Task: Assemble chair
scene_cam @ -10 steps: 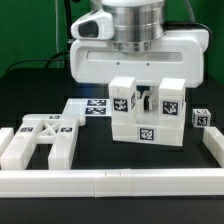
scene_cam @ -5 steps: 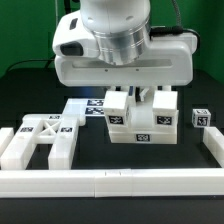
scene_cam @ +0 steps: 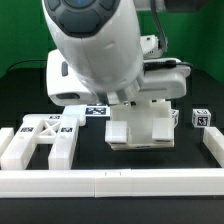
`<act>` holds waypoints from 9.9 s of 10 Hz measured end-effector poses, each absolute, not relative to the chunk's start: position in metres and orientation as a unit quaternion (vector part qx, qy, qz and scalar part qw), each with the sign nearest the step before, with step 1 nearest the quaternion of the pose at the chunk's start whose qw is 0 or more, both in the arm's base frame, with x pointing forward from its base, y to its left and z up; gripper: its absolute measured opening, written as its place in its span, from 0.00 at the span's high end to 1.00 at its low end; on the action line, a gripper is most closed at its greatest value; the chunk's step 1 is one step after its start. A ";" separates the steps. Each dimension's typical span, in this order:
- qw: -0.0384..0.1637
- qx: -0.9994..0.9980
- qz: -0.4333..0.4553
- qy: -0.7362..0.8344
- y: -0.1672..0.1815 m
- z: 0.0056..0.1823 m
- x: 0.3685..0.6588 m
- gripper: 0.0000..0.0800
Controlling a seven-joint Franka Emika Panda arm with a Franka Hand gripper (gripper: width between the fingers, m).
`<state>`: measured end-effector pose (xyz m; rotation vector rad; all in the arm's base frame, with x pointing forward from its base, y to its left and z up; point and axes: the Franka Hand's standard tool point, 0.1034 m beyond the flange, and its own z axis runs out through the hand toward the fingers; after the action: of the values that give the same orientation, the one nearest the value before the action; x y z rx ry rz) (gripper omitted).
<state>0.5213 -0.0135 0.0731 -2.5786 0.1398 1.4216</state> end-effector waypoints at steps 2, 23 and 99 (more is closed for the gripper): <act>0.088 -0.861 0.496 0.060 -0.020 0.067 0.524 0.69; 0.054 -0.944 0.283 0.158 -0.044 0.057 0.557 0.19; 0.052 -0.989 0.014 0.139 -0.001 0.122 0.602 0.64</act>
Offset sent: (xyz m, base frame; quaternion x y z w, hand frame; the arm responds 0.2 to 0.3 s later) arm -0.0040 -0.0037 0.0000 0.0126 -0.0229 0.0366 0.9990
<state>0.6024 -0.0014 0.1219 -3.0074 0.4215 0.0421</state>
